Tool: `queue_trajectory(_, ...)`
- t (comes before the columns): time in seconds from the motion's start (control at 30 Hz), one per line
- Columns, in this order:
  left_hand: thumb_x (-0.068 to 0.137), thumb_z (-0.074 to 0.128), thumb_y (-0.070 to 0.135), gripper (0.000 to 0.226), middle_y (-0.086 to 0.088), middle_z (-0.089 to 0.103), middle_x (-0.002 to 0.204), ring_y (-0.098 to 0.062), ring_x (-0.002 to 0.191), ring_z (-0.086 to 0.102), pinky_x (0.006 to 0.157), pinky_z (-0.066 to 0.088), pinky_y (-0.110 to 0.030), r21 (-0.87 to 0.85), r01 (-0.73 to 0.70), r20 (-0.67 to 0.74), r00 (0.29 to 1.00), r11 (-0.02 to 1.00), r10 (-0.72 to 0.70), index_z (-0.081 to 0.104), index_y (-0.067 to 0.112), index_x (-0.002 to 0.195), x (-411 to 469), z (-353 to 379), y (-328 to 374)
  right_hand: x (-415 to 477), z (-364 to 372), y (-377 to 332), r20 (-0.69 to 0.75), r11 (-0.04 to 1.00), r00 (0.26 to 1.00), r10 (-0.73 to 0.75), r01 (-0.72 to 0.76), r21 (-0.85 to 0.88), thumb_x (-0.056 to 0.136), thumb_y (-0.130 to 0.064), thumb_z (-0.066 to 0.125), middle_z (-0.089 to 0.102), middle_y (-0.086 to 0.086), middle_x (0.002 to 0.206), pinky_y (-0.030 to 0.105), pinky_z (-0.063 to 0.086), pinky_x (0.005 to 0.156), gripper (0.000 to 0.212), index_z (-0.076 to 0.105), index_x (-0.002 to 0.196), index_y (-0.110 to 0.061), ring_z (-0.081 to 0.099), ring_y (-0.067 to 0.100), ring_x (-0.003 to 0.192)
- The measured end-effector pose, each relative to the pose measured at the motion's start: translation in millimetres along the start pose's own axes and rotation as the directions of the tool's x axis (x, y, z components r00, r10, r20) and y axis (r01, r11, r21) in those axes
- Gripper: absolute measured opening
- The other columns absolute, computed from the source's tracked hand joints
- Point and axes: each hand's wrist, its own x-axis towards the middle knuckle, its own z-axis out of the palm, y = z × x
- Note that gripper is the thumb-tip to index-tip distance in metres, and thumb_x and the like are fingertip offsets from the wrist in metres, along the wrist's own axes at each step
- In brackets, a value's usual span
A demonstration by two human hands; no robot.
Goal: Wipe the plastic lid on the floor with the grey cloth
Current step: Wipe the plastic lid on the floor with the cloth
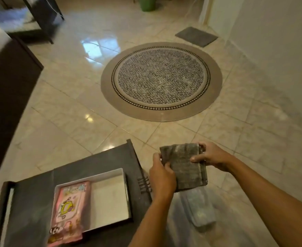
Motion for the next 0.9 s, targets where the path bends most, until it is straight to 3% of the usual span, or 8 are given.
queue_trajectory(0.07, 0.098, 0.051, 0.007, 0.022, 0.019, 0.057, 0.084, 0.004, 0.073, 0.056, 0.054, 0.044, -0.010, 0.018, 0.017, -0.024, 1.000, 1.000, -0.016, 0.051, 0.028, 0.107, -7, 37, -30, 12, -7, 43, -0.001, 0.999, 0.999, 0.038, -0.038, -0.029, 0.071, -0.006, 0.083, 0.074, 0.013, 0.099, 0.033, 0.061, 0.066, 0.035, 0.069, 0.102, -0.013, 0.072, 0.024, 0.090)
queue_trajectory(0.17, 0.097, 0.049, 0.008, 0.025, 0.015, 0.058, 0.084, -0.003, 0.075, 0.057, 0.062, 0.050, -0.025, 0.024, 0.050, -0.017, 0.999, 0.998, -0.050, 0.048, 0.033, 0.102, -7, 87, -82, 31, -16, 101, 0.021, 0.991, 0.997, 0.078, -0.075, -0.111, 0.072, -0.005, 0.083, 0.071, 0.015, 0.103, 0.033, 0.060, 0.065, 0.035, 0.067, 0.103, -0.011, 0.070, 0.027, 0.094)
queue_trajectory(0.3, 0.096, 0.048, 0.011, 0.024, 0.009, 0.064, 0.089, -0.007, 0.078, 0.060, 0.064, 0.053, -0.030, 0.012, 0.076, 0.009, 0.997, 0.997, -0.076, 0.048, 0.035, 0.101, -4, 129, -152, 50, -15, 167, 0.050, 0.979, 0.994, 0.096, -0.085, -0.185, 0.073, -0.005, 0.082, 0.071, 0.013, 0.106, 0.033, 0.061, 0.064, 0.039, 0.067, 0.108, -0.012, 0.068, 0.027, 0.098)
queue_trajectory(0.5, 0.101, 0.046, 0.011, 0.023, 0.004, 0.062, 0.103, -0.013, 0.089, 0.062, 0.074, 0.059, -0.034, -0.024, 0.029, 0.122, 0.992, 0.999, -0.025, 0.048, 0.033, 0.107, -32, 147, -229, 35, 10, 245, 0.002, 0.972, 0.999, 0.045, -0.043, -0.230, 0.075, -0.006, 0.081, 0.065, 0.015, 0.104, 0.035, 0.063, 0.062, 0.031, 0.062, 0.099, -0.014, 0.067, 0.026, 0.091)
queue_trajectory(0.6, 0.101, 0.049, 0.011, 0.025, 0.005, 0.060, 0.104, -0.012, 0.091, 0.062, 0.065, 0.056, -0.026, -0.023, 0.051, 0.173, 0.984, 0.998, -0.046, 0.050, 0.036, 0.105, -58, 145, -256, 13, 19, 277, -0.045, 0.987, 0.996, 0.071, -0.077, -0.140, 0.084, -0.023, 0.075, 0.063, 0.009, 0.103, 0.029, 0.057, 0.056, 0.029, 0.056, 0.105, -0.019, 0.067, 0.020, 0.086)
queue_trajectory(0.67, 0.099, 0.052, 0.013, 0.022, 0.002, 0.059, 0.108, -0.010, 0.092, 0.060, 0.065, 0.054, -0.023, 0.057, 0.033, 0.200, 0.979, 0.998, -0.044, 0.052, 0.035, 0.102, -70, 144, -272, -1, 20, 289, -0.085, 0.980, 0.991, 0.108, -0.121, -0.158, 0.090, -0.034, 0.064, 0.063, 0.006, 0.099, 0.028, 0.048, 0.058, 0.028, 0.052, 0.111, -0.019, 0.061, 0.019, 0.079)
queue_trajectory(0.8, 0.098, 0.054, 0.014, 0.021, 0.005, 0.057, 0.108, -0.011, 0.099, 0.057, 0.084, 0.054, -0.034, 0.196, -0.039, 0.317, 0.948, 0.980, -0.026, 0.053, 0.033, 0.105, -66, 147, -278, -4, 14, 299, -0.173, 0.952, 0.976, 0.134, -0.176, -0.251, 0.098, -0.031, 0.043, 0.049, 0.004, 0.080, 0.027, 0.027, 0.051, 0.034, 0.052, 0.121, -0.008, 0.035, 0.019, 0.063)
queue_trajectory(0.9, 0.097, 0.054, 0.015, 0.024, 0.005, 0.056, 0.113, -0.012, 0.102, 0.054, 0.082, 0.044, -0.028, 0.379, -0.231, 0.441, 0.897, 0.896, 0.045, 0.054, 0.031, 0.114, -42, 155, -264, 8, 14, 303, -0.146, 0.936, 0.975, 0.169, -0.205, -0.287, 0.100, -0.025, 0.035, 0.055, 0.010, 0.093, 0.030, 0.041, 0.064, 0.038, 0.049, 0.132, -0.012, 0.039, 0.020, 0.073)
